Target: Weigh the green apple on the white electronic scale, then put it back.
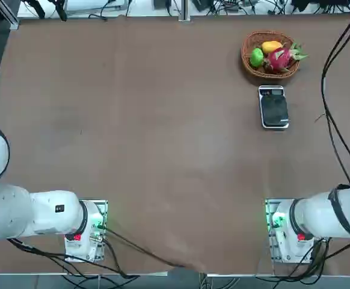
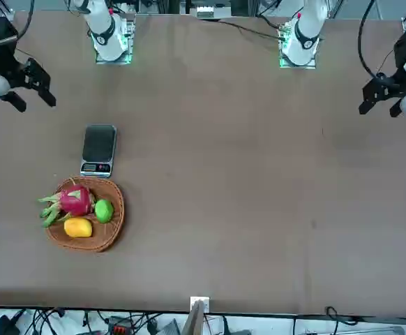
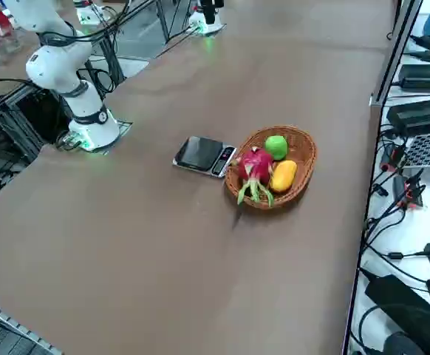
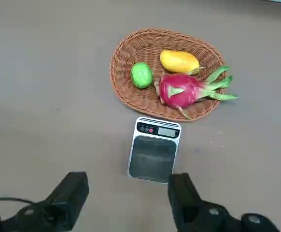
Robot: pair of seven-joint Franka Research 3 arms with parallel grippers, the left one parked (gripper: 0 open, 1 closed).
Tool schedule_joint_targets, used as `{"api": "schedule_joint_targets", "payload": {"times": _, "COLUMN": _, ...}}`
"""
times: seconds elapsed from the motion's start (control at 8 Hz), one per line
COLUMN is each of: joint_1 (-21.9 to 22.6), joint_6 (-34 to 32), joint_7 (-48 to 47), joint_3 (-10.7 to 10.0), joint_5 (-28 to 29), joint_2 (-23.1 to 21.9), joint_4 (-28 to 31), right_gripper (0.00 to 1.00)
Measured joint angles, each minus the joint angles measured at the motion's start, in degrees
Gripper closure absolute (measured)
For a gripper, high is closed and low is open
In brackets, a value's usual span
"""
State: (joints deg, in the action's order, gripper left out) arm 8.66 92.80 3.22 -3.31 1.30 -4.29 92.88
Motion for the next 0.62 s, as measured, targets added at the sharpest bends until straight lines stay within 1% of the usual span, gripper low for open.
{"api": "schedule_joint_targets", "payload": {"times": 0.38, "joint_1": -0.1, "joint_6": -0.6, "joint_7": 0.0, "joint_3": 0.0, "joint_5": 0.0, "joint_2": 0.5, "joint_4": 0.2, "right_gripper": 0.0}}
{"api": "schedule_joint_targets", "payload": {"times": 0.5, "joint_1": -0.1, "joint_6": -0.1, "joint_7": 0.0, "joint_3": 0.0, "joint_5": 0.0, "joint_2": 1.8, "joint_4": 0.4, "right_gripper": 0.0}}
{"api": "schedule_joint_targets", "payload": {"times": 0.62, "joint_1": -0.1, "joint_6": 1.9, "joint_7": 0.0, "joint_3": 0.0, "joint_5": 0.0, "joint_2": 4.0, "joint_4": 0.7, "right_gripper": 0.0}}
